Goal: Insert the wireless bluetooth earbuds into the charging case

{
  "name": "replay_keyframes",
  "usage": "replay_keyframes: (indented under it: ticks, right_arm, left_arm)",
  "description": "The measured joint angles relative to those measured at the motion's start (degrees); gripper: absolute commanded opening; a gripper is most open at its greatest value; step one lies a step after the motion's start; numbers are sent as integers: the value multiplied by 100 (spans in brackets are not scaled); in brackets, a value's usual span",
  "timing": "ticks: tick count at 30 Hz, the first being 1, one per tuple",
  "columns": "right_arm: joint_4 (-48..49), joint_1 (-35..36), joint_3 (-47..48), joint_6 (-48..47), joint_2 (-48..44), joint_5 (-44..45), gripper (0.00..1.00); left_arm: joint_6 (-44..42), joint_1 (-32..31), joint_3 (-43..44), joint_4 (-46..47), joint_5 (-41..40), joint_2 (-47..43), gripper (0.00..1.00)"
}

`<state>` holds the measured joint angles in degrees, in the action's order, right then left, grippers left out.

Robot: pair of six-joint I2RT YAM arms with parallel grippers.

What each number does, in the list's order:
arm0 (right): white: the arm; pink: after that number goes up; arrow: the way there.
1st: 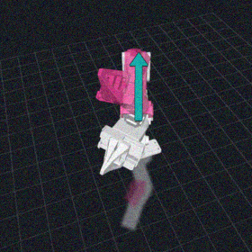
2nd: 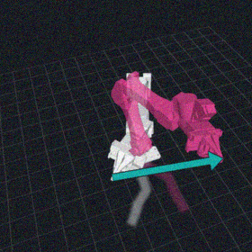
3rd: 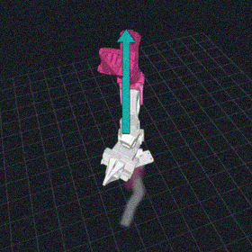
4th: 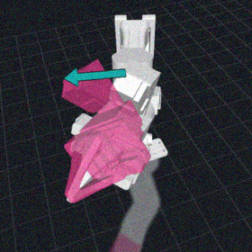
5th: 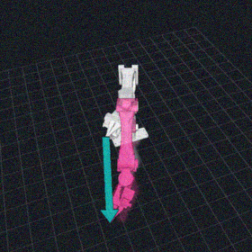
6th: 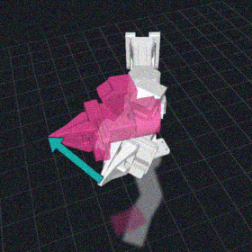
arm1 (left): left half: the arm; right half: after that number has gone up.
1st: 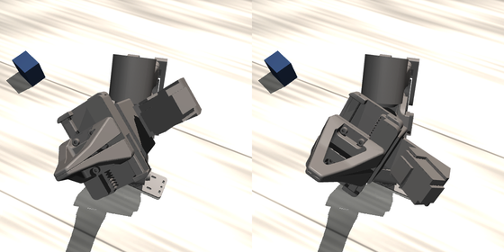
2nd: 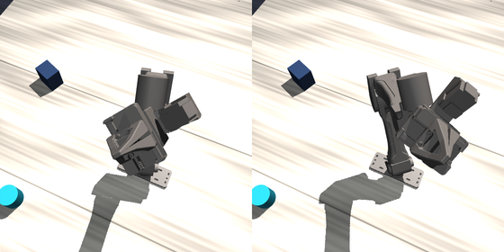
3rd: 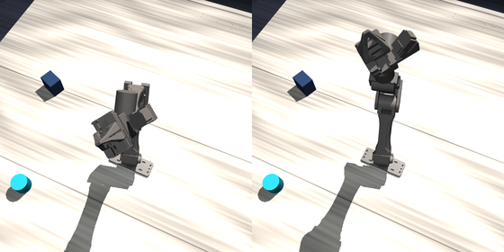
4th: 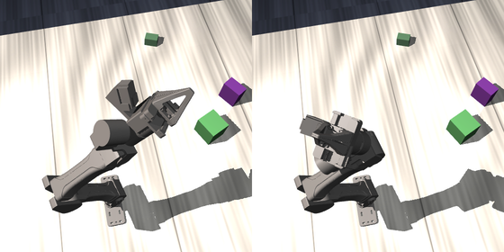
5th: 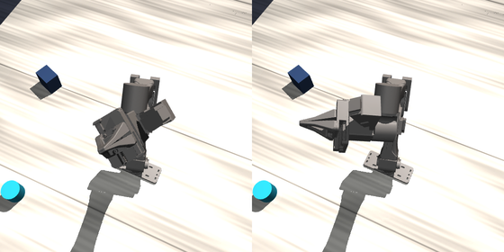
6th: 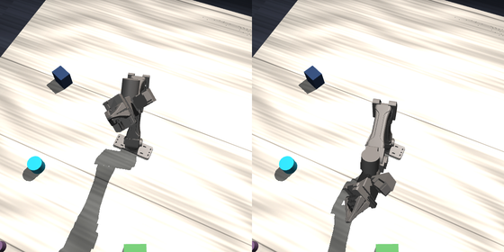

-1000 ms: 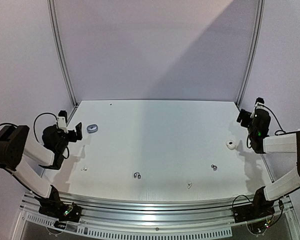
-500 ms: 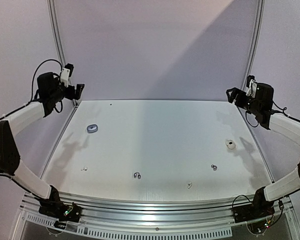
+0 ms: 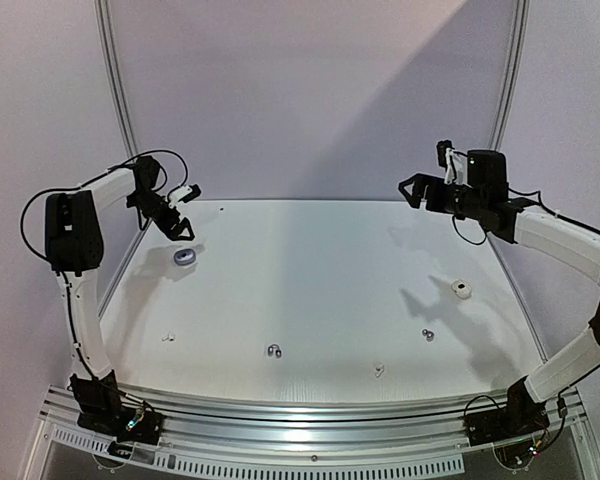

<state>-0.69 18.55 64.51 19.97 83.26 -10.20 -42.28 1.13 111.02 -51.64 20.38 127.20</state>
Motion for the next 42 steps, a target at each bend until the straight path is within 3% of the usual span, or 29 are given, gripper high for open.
replay_keyframes:
  ticks: [9, 19, 29, 42]
  right_arm:
    - [-332, 393, 249, -81, 404, 20, 99]
    - [-492, 470, 542, -103, 435, 24, 99]
    - [-634, 557, 564, -146, 599, 46, 99]
    - [-680, 557, 691, -203, 656, 46, 99]
  left_arm:
    - [-975, 24, 157, -800, 326, 173, 99]
    - [-1152, 149, 389, -868, 291, 896, 99]
    - [-1172, 168, 387, -907, 208, 944, 86]
    - [-1200, 168, 334, -713, -79, 966, 78]
